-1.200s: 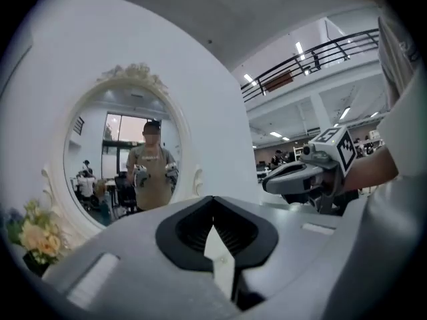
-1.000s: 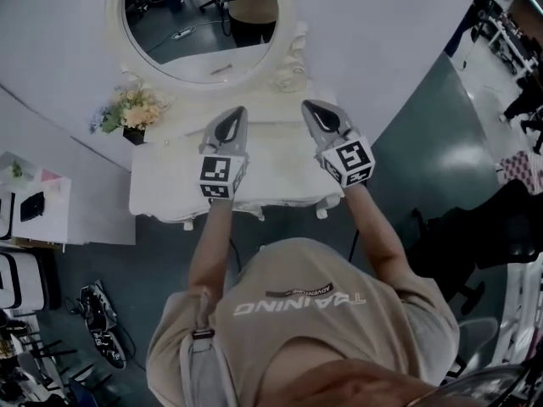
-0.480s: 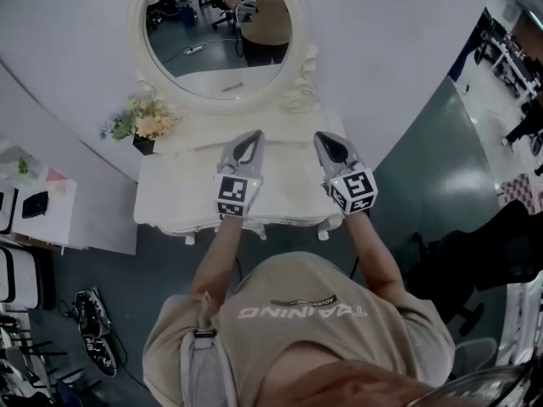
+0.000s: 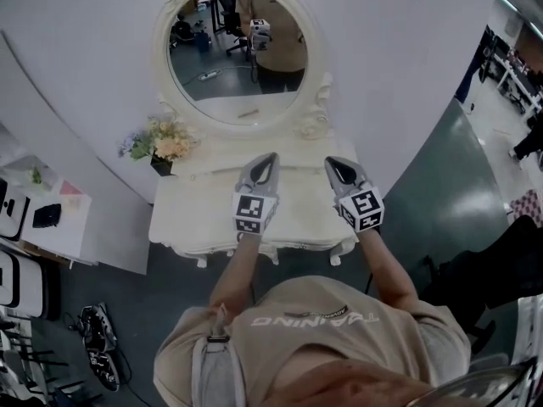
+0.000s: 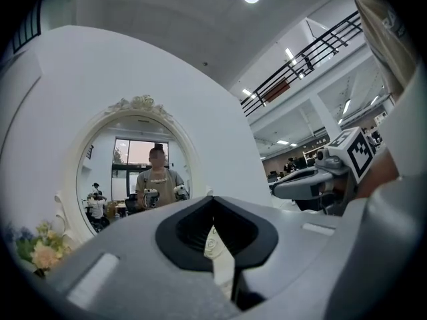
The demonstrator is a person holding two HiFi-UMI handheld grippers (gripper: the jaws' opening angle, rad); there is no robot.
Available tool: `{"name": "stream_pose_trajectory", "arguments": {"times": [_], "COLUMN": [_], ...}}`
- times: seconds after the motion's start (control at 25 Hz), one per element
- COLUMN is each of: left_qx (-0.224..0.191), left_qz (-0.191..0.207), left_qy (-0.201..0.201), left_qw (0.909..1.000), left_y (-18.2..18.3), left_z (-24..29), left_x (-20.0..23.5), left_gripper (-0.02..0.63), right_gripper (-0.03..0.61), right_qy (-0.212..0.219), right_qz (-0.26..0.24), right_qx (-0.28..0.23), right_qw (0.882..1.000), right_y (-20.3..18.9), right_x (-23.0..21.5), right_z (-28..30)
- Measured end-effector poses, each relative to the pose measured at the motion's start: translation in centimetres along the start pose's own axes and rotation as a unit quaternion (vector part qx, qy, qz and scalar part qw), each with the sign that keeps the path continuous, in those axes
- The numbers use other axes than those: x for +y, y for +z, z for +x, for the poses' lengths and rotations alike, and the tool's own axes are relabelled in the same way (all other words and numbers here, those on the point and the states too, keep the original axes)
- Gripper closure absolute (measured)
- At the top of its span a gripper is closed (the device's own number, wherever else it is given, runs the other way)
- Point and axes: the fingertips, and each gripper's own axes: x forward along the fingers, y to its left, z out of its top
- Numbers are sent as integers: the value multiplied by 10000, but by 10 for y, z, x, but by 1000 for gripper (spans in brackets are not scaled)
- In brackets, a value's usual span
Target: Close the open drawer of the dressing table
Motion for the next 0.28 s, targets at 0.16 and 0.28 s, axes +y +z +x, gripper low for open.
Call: {"name": "stream_pose_trajectory", "arguments": {"times": [0.16, 0.28], "left_qx": [88, 63], "left_qz": [-27, -15], "left_qy": [66, 97], "left_qw": [9999, 9999], "left_y": [-2, -3], "left_z": [-3, -9], "left_x": [-2, -15], "left_gripper": [612, 612], "right_gripper": [574, 574], "right_qy": [-16, -49], "right_qz": [18, 83], "right_qx": [-58, 31], "right_qw": [10000, 9999], "right_y": [8, 2], "right_x": [-3, -7], "right_z": [-2, -11]}}
